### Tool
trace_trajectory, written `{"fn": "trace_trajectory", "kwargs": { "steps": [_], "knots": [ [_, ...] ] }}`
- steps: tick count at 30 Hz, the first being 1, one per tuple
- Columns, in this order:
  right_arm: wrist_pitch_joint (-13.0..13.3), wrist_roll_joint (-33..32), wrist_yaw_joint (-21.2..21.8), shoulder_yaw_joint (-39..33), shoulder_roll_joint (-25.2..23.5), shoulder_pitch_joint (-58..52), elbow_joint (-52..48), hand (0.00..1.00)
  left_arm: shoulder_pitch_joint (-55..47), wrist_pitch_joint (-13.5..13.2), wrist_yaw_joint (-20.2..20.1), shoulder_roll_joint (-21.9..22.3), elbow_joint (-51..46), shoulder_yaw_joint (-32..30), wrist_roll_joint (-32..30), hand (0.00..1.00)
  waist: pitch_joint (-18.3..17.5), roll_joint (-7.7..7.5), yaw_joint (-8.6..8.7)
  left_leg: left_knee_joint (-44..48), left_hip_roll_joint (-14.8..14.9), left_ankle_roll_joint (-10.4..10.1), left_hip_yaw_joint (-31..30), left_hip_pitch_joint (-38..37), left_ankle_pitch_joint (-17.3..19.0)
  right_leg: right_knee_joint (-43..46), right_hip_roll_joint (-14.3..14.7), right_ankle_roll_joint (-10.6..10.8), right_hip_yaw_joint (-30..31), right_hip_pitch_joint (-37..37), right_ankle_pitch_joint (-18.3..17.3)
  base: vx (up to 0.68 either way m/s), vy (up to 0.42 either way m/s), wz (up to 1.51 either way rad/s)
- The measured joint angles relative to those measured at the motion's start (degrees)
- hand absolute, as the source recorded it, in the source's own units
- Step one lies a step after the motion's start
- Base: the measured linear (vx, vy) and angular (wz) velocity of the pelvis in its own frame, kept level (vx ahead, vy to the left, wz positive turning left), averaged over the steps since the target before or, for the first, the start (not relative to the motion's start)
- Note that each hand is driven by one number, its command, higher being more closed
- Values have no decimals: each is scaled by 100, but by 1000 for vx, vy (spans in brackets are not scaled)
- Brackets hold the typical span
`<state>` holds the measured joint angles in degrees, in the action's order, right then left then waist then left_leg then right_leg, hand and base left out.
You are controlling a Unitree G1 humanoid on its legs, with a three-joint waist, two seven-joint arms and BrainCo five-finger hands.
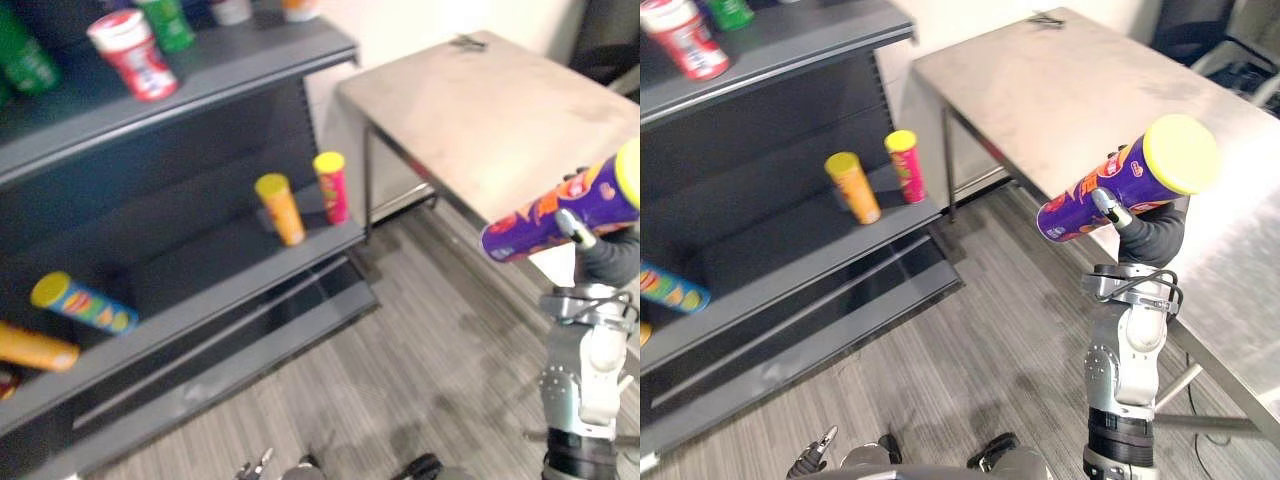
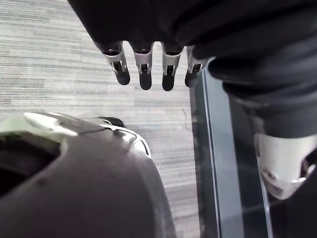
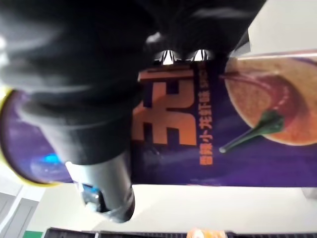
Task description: Put the gum and the chips on the shelf.
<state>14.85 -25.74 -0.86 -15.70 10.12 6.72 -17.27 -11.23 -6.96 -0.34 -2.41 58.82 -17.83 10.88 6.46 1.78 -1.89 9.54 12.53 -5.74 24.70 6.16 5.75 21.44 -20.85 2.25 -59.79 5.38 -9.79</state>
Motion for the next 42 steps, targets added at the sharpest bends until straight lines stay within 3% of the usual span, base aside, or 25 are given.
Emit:
{"fn": "trace_trajectory", "kwargs": {
  "steps": [5, 7, 11, 19, 21, 24, 27, 28, 29, 30, 31, 32, 34, 37, 39, 42],
  "knots": [
    [-2, 62, -118, -27, -217, -34, 25, 100, 7, -4, 8, -42, -2, -6, -56, 0, 51, -98, 8, -12, -213, 45, -19, 72, 7, -230, -121, 18, -48, -75, 416, -18, 191, 19],
    [-4, 87, -155, -15, -350, -84, 41, 100, 36, -7, 12, -144, -13, -7, -68, 0, 108, -273, -7, 19, -280, 117, -21, 81, 49, -357, -133, 72, -33, -117, 530, -36, 163, 5],
    [-37, 110, -140, 3, -350, -189, 54, 100, 35, -5, 15, -198, 0, -53, -66, 0, 143, -403, -67, -156, -380, 209, -23, 64, -4, -705, 2, 116, -5, -165, 749, -46, 109, 5],
    [-54, 315, -30, 325, -347, -185, 388, 100, 32, -11, 2, -146, -26, -187, 24, 0, 147, -413, -205, -230, -472, 306, -78, 157, -51, -1001, 80, 126, 58, -177, 974, -32, 91, 4],
    [-56, 313, 61, 484, -340, -164, 481, 100, 38, -30, -4, -144, -110, -187, 25, 0, 151, -420, -212, 52, -407, 333, -173, 348, 42, -1023, 106, 142, 62, -179, 1001, 36, 82, 23],
    [-75, 303, 152, 806, -341, -17, 621, 100, 22, -40, -10, -141, -186, -186, 224, 0, 193, -446, -369, 758, -245, 407, -180, 532, 355, -1017, 135, 166, 78, -286, 1032, 22, 113, 6],
    [-79, 302, 265, 1023, -340, 45, 651, 100, 13, -40, -15, -114, -190, -158, 468, 0, 209, -437, -486, 1121, -182, 464, -262, 562, 756, -698, -20, 192, 104, -445, 1045, -42, 136, 16],
    [-79, 302, 277, 1042, -338, 29, 651, 100, 14, -38, -18, -110, -188, -145, 468, 0, 222, -439, -460, 1167, -265, 519, -385, 571, 829, -447, -185, 191, 255, -459, 1046, -18, 215, 66],
    [-81, 302, 277, 1038, -332, -18, 652, 100, 14, -39, -16, -144, -191, -43, 468, 0, 235, -462, -433, 1182, -426, 615, -586, 541, 933, 26, -451, 100, 786, -390, 1087, 33, 249, 91],
    [-95, 296, 291, 1040, -320, -35, 655, 100, 1, -40, -16, -167, -201, 92, 468, 0, 255, -434, -373, 1153, -584, 709, -815, 448, 935, 745, -631, -498, 1902, 5, 1284, 69, 224, 88],
    [-95, 292, 306, 1050, -335, -41, 657, 100, -16, -41, -16, -207, -215, 182, 468, 0, 275, -403, -347, 1146, -613, 749, -920, 430, 912, 926, -530, -424, 2608, 241, 1152, 87, 170, 97],
    [-97, 265, 361, 1079, -369, -86, 653, 100, -28, -41, -13, -271, -227, 287, 467, 0, 306, -364, -284, 1040, -667, 850, -1187, 392, 856, 959, -62, -69, 3877, 505, 713, 94, 93, 97],
    [-97, 255, 400, 1176, -405, -229, 633, 100, -39, -43, 4, -409, -220, 273, 466, 0, 308, -492, -207, 750, -907, 842, -1491, 182, 666, 705, 467, 60, 4815, 622, 399, 119, 38, 120],
    [-96, 171, 514, 1305, -459, -362, 582, 100, -19, -49, 11, -453, -188, 217, 455, 0, 272, -600, -183, 733, -1169, 824, -1814, 76, 659, 5, 823, 103, 5097, 708, 431, 145, -34, 85],
    [-96, 55, 520, 1365, -477, -460, 515, 100, -19, -58, 12, -466, -180, 208, 440, 0, 254, -647, -164, 818, -1287, 772, -1946, 94, 689, -353, 901, 283, 5305, 690, 593, 150, -73, 67],
    [-96, 37, 517, 1388, -618, -506, 458, 100, -51, -63, 30, -381, -157, 138, 420, 0, 261, -560, -197, 829, -1140, 583, -2057, 123, 730, -847, 1087, 379, 5280, 380, 559, 140, -125, 21]
  ]
}}
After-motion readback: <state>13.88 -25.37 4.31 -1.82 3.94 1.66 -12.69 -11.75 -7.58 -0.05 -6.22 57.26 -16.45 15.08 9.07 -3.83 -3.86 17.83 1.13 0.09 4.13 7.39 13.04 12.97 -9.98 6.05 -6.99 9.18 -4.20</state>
